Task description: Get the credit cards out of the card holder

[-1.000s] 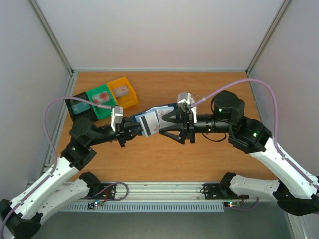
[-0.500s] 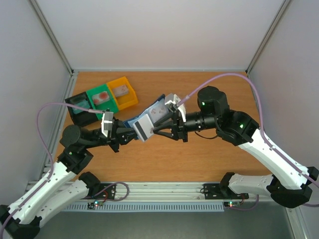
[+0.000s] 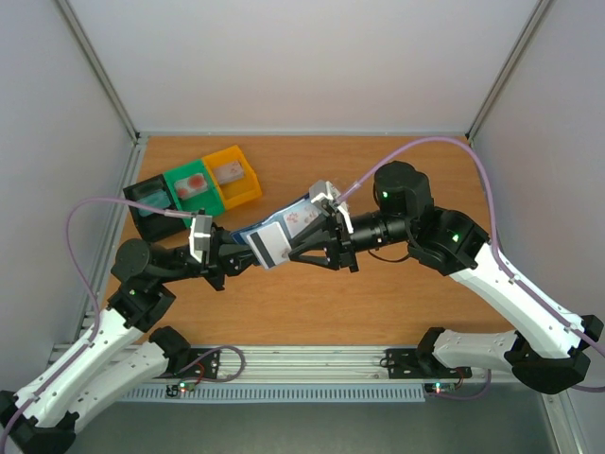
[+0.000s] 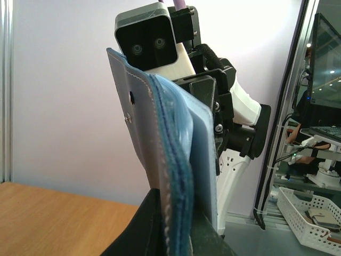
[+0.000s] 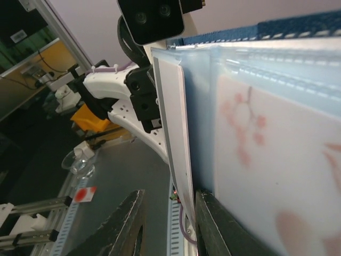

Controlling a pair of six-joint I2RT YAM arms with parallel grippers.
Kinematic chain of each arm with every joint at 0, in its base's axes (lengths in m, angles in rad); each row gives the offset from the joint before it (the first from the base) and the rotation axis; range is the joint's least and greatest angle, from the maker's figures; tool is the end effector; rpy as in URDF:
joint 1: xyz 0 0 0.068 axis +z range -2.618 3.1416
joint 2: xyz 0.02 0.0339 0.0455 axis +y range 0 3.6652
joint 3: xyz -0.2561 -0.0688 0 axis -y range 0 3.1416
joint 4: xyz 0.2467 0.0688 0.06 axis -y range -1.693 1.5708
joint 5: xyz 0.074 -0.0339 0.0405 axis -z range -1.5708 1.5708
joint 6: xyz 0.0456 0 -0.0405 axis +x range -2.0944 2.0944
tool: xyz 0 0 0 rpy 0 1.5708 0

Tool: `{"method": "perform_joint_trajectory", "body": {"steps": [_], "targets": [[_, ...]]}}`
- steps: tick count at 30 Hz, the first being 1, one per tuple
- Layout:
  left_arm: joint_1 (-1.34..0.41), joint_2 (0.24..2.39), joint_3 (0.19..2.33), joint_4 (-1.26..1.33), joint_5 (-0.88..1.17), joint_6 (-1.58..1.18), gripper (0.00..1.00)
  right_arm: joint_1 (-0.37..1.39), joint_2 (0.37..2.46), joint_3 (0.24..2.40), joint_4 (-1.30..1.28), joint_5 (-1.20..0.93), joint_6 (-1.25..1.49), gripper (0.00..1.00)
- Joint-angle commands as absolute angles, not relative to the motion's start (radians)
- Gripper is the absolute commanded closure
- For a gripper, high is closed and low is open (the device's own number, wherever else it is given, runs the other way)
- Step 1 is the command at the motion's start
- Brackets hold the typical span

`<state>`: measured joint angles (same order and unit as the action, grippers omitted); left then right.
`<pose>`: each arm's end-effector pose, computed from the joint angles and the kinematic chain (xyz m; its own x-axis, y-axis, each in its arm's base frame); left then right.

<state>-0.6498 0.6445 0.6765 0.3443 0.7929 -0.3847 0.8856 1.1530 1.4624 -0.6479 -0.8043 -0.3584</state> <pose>0.1066 -0.1218 0.3742 -0.0861 -0.2653 -0.9603 0.9923 0.0629 -0.1064 0.1217 0.2008 0.4448 0.1424 -0.2102 -0.9672 -0.9793 -0.1718 -0.1069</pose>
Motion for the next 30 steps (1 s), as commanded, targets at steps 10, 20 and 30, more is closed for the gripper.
{"method": "perform_joint_trajectory", "body": {"steps": [10, 20, 30], "targets": [[-0.655, 0.649, 0.664, 0.356, 0.803, -0.331, 1.0, 0.899, 1.195, 1.504, -0.485, -0.799, -0.306, 0.66], [-0.655, 0.648, 0.659, 0.347, 0.778, -0.33, 1.0, 0.899, 1.203, 1.5, -0.424, -0.96, -0.301, 0.38], [-0.655, 0.652, 0.653, 0.333, 0.747, -0.306, 1.0, 0.904, 1.177, 1.475, -0.474, -1.041, -0.353, 0.63]]}}
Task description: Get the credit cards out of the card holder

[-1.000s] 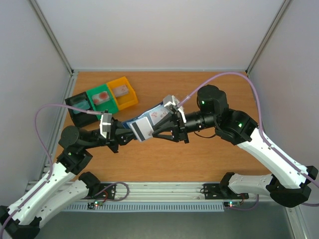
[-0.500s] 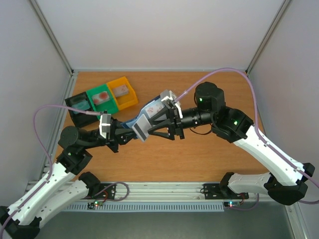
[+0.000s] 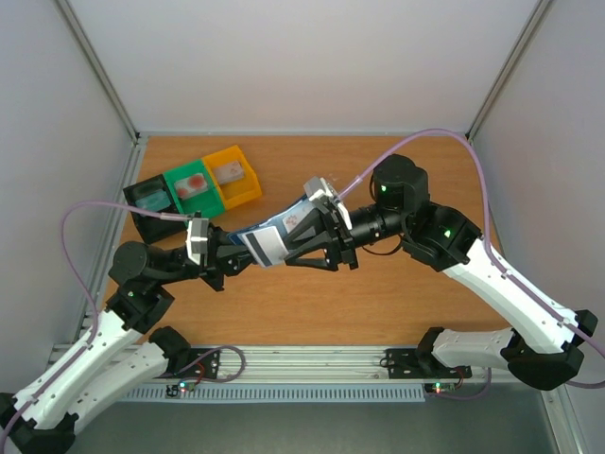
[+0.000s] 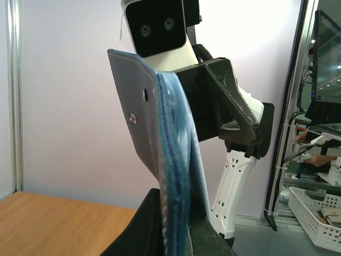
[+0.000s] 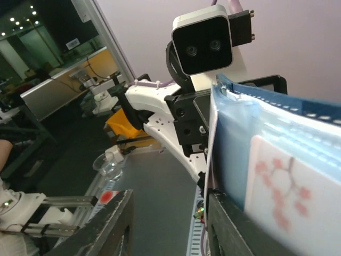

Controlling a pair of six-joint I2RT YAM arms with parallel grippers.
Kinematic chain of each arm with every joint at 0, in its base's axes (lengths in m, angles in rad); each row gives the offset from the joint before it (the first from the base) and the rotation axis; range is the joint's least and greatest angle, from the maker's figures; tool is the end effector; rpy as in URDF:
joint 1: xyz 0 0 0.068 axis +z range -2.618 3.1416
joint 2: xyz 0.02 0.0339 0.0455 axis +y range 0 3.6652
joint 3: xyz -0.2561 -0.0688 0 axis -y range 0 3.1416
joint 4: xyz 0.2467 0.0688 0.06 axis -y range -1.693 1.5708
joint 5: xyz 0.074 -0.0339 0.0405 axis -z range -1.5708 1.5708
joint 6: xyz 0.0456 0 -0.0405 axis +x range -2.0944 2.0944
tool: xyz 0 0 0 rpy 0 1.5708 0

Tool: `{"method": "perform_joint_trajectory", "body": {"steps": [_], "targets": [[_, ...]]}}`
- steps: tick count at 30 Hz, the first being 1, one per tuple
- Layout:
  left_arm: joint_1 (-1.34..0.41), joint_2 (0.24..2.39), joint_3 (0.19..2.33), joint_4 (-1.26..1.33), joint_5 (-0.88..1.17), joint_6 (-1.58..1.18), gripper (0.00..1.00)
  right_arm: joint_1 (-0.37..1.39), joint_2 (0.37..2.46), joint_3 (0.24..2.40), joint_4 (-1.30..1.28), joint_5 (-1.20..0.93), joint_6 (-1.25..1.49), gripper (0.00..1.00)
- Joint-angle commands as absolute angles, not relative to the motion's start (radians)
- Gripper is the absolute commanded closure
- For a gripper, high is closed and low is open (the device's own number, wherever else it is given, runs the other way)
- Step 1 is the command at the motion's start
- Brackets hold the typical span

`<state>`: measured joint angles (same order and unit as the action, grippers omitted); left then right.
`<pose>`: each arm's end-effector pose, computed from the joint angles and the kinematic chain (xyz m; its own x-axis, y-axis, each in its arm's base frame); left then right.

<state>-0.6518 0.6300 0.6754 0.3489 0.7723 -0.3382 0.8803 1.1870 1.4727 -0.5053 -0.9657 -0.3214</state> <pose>0.1041 -0.1195 0.3765 -0.0260 -0.2791 -0.9599 0.9944 0.0912 -0.0535 0.1249 0.2100 0.4563 0.1684 -0.0783 -0.9826 -0.9450 -0.2964 -0.1383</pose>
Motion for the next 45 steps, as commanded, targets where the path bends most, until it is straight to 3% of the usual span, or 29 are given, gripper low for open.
{"method": "perform_joint_trajectory", "body": {"steps": [1, 12, 22, 33, 39, 45], "targets": [[-0.654, 0.653, 0.653, 0.331, 0.749, -0.303, 1.0, 0.905, 1.177, 1.474, -0.474, -1.037, -0.352, 0.66], [-0.655, 0.647, 0.654, 0.318, 0.742, -0.291, 1.0, 0.908, 1.173, 1.46, -0.488, -0.915, -0.364, 0.99], [-0.655, 0.635, 0.646, 0.343, 0.783, -0.308, 1.0, 0.883, 1.061, 1.425, -0.655, -0.714, -0.474, 0.98], [-0.655, 0.642, 0.654, 0.336, 0.792, -0.307, 1.0, 0.881, 1.064, 1.439, -0.682, -0.735, -0.48, 0.91], [-0.655, 0.64, 0.653, 0.332, 0.792, -0.305, 1.0, 0.88, 1.066, 1.448, -0.703, -0.71, -0.495, 0.98], [-0.655, 0.638, 0.645, 0.325, 0.774, -0.316, 1.0, 0.867, 1.015, 1.434, -0.727, -0.548, -0.486, 0.99]]}}
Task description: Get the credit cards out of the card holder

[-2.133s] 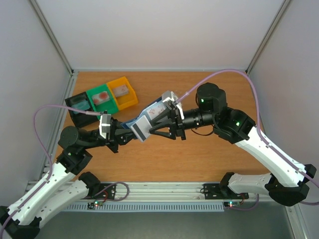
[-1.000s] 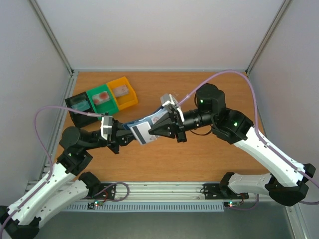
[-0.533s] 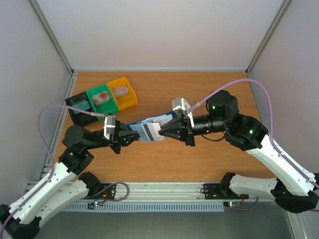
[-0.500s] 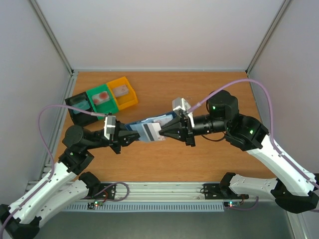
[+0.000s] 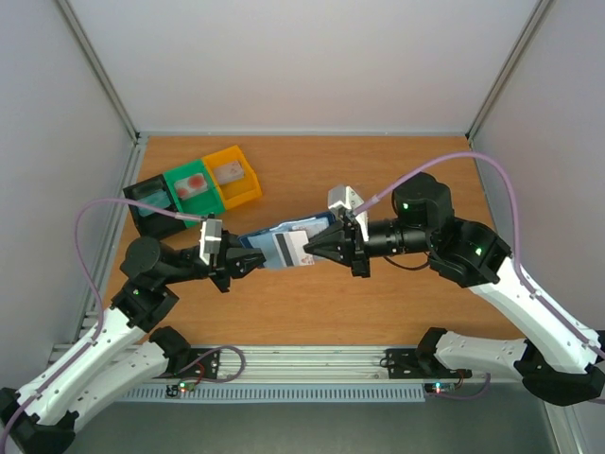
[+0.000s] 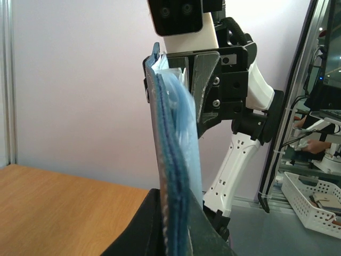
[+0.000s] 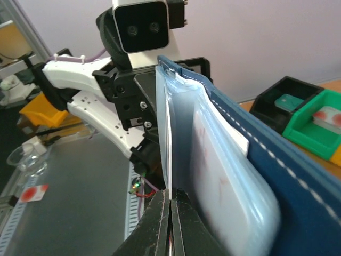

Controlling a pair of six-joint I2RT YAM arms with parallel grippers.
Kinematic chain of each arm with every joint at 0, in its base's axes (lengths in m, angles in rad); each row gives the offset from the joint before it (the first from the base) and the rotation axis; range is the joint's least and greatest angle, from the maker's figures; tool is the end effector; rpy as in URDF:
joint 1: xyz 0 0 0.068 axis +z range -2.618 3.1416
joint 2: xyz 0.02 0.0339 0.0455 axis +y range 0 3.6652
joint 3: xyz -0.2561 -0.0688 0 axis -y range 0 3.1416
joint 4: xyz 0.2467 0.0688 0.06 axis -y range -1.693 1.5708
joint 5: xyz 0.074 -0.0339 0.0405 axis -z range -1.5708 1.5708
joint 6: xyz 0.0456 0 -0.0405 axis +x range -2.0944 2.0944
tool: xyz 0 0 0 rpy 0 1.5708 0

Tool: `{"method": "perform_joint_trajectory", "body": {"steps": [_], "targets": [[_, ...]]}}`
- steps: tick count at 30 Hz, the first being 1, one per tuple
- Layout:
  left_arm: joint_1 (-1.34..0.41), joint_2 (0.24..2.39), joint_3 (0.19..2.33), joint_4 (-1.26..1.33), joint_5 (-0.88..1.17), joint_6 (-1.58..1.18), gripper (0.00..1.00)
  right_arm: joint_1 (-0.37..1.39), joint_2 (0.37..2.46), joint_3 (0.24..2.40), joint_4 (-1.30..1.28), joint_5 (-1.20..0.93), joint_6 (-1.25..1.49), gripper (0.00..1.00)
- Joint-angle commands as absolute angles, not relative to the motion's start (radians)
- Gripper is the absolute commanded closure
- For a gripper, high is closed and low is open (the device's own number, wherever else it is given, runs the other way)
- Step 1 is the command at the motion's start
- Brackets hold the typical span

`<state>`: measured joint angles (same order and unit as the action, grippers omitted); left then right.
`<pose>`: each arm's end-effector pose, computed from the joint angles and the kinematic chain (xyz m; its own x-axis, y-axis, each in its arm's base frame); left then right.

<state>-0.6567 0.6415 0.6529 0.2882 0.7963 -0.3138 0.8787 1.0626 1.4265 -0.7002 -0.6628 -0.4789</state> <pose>0.1084 -0.1247 0.3608 -0.0764 -0.2137 -0.9739 0.9927 0.0747 -0.0943 0.1114 0.1783 0.4448 0.2636 -0.2512 -0.9314 -0.9646 -0.0675 -0.2548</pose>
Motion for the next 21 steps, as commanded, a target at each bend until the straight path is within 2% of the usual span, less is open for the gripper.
{"method": "perform_joint_trajectory", "body": {"steps": [1, 9, 12, 14, 21], "targets": [[-0.655, 0.638, 0.641, 0.318, 0.762, -0.328, 1.0, 0.863, 1.006, 1.431, -0.734, -0.516, -0.485, 0.99], [-0.643, 0.64, 0.587, 0.217, 0.662, -0.469, 1.0, 0.832, 0.904, 1.38, -0.807, -0.272, -0.462, 0.99], [-0.608, 0.683, 0.535, 0.081, 0.633, -0.644, 1.0, 0.831, 0.876, 1.376, -0.819, -0.184, -0.441, 0.99], [-0.574, 0.723, 0.494, -0.024, 0.59, -0.735, 1.0, 0.831, 0.886, 1.397, -0.84, -0.184, -0.431, 0.99], [-0.385, 0.908, 0.388, -0.051, 0.609, -0.907, 1.0, 0.831, 0.999, 1.454, -0.899, -0.341, -0.445, 0.99]]}}
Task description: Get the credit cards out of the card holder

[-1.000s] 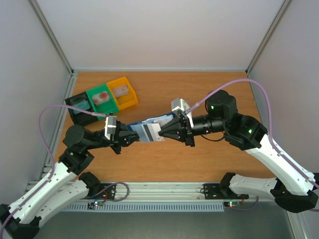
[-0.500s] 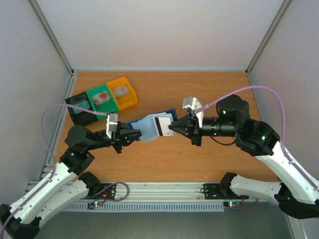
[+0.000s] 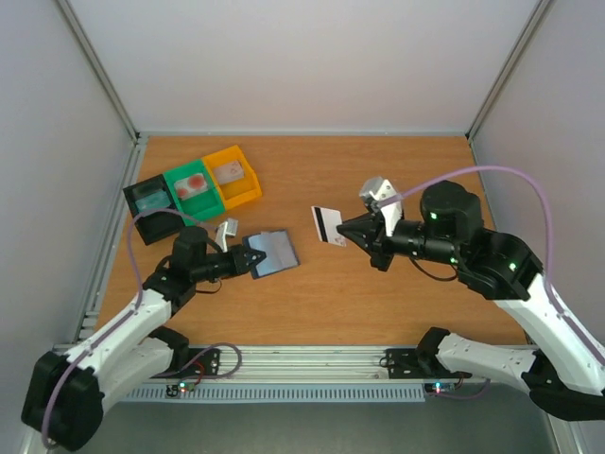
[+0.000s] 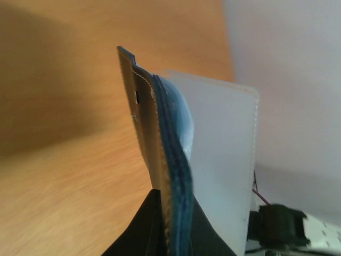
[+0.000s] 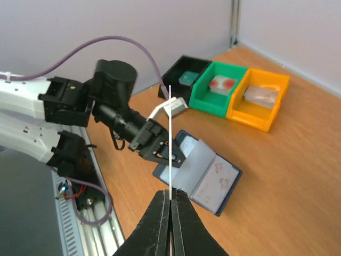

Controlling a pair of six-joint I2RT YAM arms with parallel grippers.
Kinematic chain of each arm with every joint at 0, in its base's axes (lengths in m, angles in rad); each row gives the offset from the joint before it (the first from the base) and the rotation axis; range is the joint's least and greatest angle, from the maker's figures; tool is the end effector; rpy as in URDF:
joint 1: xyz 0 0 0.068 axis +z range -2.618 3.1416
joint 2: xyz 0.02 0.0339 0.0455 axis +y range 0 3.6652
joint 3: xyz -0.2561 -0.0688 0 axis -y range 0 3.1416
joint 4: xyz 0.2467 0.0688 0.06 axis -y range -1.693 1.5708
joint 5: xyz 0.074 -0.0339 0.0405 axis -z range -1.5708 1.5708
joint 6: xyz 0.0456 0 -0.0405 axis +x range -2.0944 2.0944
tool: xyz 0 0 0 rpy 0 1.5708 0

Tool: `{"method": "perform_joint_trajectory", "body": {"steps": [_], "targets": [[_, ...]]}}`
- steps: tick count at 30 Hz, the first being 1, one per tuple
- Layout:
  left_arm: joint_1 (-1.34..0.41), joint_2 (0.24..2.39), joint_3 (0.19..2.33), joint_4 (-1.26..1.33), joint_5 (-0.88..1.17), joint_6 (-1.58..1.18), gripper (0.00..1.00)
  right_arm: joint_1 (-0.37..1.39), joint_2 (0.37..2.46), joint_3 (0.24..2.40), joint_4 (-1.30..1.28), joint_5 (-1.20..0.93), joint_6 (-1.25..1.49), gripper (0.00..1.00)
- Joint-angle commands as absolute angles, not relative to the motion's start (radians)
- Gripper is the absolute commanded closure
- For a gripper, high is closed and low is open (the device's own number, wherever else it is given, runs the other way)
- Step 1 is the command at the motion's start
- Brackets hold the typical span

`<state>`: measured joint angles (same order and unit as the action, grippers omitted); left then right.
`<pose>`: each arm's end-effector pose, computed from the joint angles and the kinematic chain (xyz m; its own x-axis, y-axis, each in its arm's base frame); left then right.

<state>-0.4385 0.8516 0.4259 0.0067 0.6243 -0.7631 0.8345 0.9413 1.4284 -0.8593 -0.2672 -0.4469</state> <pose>0.1717 -0.1100 0.2138 -0.8385 -0.2262 -0.4958 0.3438 0.4864 -0.8032 0.1046 0.1333 0.4461 0.1600 -0.4442 -0.8815 -0.8990 0.3033 -0.3160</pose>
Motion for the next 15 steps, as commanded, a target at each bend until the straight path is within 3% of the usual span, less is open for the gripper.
{"method": "perform_joint_trajectory", "body": {"steps": [1, 8, 12, 13, 15], "targets": [[-0.375, 0.928, 0.376, -0.059, 0.604, -0.92, 1.0, 0.831, 1.005, 1.453, -0.894, -0.368, -0.449, 0.99], [-0.294, 1.026, 0.304, -0.106, 0.547, -0.939, 1.0, 0.831, 1.024, 1.444, -0.854, -0.551, -0.456, 0.99], [-0.292, 1.02, 0.277, -0.238, 0.363, -0.815, 1.0, 0.831, 1.021, 1.441, -0.835, -0.64, -0.457, 0.99], [-0.292, 1.012, 0.278, -0.246, 0.357, -0.814, 0.98, 0.831, 1.017, 1.441, -0.828, -0.659, -0.456, 0.99], [-0.292, 0.986, 0.291, -0.28, 0.346, -0.807, 0.83, 0.831, 1.008, 1.439, -0.816, -0.689, -0.457, 0.99]]}}
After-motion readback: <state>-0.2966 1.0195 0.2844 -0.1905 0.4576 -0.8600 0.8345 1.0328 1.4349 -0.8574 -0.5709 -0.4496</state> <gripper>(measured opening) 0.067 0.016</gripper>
